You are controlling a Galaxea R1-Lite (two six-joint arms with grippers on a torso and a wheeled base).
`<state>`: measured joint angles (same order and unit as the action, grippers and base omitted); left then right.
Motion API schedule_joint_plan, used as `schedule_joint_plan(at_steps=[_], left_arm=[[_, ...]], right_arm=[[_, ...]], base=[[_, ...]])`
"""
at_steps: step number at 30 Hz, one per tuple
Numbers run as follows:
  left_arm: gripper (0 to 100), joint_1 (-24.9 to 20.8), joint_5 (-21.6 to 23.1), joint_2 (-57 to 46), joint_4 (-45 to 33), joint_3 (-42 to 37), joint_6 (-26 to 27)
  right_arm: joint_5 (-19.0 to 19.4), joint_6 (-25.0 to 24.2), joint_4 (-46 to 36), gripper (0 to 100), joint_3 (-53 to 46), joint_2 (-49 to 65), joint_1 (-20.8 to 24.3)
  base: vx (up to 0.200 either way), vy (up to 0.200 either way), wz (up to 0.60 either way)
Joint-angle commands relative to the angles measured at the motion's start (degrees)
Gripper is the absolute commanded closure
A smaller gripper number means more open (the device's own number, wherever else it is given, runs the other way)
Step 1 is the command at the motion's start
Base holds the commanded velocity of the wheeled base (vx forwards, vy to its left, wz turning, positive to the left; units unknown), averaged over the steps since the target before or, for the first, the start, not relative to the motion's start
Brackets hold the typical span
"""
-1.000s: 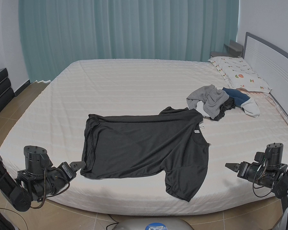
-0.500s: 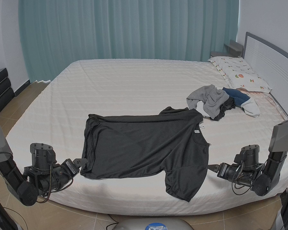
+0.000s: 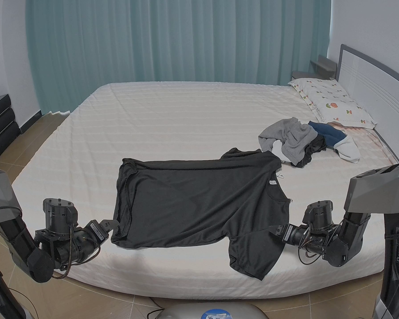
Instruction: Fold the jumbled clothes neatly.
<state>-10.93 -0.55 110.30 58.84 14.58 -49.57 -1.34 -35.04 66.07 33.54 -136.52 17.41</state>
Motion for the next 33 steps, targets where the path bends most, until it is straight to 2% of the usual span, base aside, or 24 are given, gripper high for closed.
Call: schedule_joint_plan(at_steps=[1,2,6,19,27,33], left_arm=[[0,0.04,-0.07,0.44,0.04,-0.17,0.00],[0,0.04,-0.07,0.35,0.04,-0.17,0.00],[0,0.12,-0.07,0.44,0.04,-0.17,0.00],[0,-0.40,-0.07,2.38,0.04,0.01,0.26],[0,-0.67,-0.33,9.32,1.80,3.17,0.88],[0,-2.42,-1.30,15.65,3.29,7.92,3.78]], right_arm=[[-0.77,-0.03,-2.00,0,5.22,-3.58,-0.09],[-0.86,-0.03,-2.18,100,5.66,-3.84,-0.09],[-0.86,-0.12,-2.62,100,6.19,-4.19,-0.18],[0.64,0.06,-1.74,100,-9.01,5.92,-5.10],[2.92,0.67,-1.47,100,-17.72,10.66,-6.77],[3.01,0.76,1.25,100,-19.39,10.14,-6.42]], base=[[0.000,0.000,0.00],[0.000,0.000,0.00],[0.000,0.000,0.00],[0.000,0.000,0.00],[0.000,0.000,0.00],[0.000,0.000,0.00]])
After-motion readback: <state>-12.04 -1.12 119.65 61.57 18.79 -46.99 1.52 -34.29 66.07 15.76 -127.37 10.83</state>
